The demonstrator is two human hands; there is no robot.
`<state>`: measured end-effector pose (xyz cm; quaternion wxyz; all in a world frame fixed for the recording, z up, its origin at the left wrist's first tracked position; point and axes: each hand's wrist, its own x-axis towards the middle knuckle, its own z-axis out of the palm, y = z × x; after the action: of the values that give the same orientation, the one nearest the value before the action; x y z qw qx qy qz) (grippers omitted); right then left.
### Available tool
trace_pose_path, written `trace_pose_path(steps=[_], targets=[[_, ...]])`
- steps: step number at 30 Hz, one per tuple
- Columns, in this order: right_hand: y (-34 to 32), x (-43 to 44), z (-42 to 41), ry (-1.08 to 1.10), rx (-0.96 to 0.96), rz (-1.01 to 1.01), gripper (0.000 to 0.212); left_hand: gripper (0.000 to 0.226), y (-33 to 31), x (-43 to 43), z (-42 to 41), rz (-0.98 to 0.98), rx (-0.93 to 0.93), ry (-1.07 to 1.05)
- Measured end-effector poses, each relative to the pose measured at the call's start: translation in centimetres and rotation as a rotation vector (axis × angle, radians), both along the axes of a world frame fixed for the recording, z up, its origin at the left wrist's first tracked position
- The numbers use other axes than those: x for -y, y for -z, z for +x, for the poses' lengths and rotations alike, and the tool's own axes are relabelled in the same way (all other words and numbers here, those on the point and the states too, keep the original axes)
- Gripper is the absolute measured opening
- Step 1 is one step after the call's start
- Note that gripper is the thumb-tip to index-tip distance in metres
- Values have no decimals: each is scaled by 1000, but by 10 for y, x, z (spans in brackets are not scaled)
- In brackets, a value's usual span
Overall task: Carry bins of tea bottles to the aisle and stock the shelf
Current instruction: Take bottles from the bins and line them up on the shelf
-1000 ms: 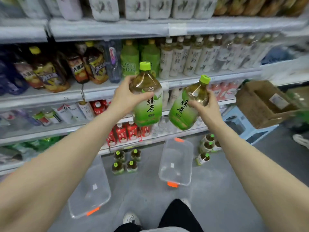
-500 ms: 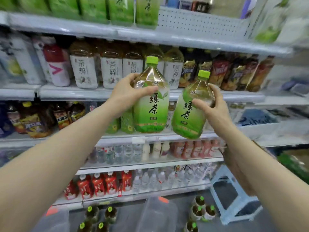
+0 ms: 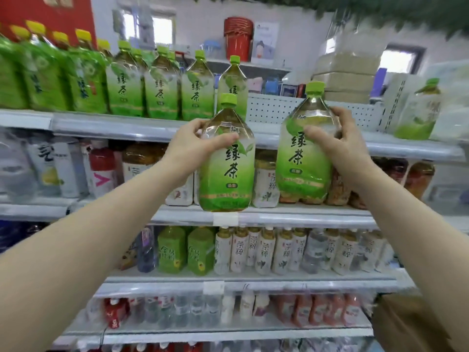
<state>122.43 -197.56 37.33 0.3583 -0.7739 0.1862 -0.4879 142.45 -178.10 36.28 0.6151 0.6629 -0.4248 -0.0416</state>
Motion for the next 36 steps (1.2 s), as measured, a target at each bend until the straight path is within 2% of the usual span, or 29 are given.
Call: trace_pose_path(steps=[2, 10, 15, 20, 22, 24, 32, 36], targets=[[-17, 10, 13, -3, 4, -26, 59, 123, -10, 4, 10, -21, 3, -2], [-91, 70, 79, -109, 0, -57, 87, 133, -52, 32, 33, -78, 96, -93], [-123, 118, 124, -227, 38, -35, 70, 107, -75, 66, 37, -126, 71, -155], [-124, 163, 161, -281, 1, -42, 69, 115, -85, 95, 45, -140, 48, -238], [-114, 179, 172, -280, -12, -67, 74, 105, -85, 105, 47, -140, 61, -266], [-102, 191, 181, -276, -15, -75, 71, 98, -84, 114, 48, -133, 67, -271], [-88, 228, 210, -328, -23, -171, 56, 100, -75, 132, 48, -115, 97, -287], [-94, 235, 217, -224, -217, -290, 59, 107, -71, 136, 46, -110, 82, -287]])
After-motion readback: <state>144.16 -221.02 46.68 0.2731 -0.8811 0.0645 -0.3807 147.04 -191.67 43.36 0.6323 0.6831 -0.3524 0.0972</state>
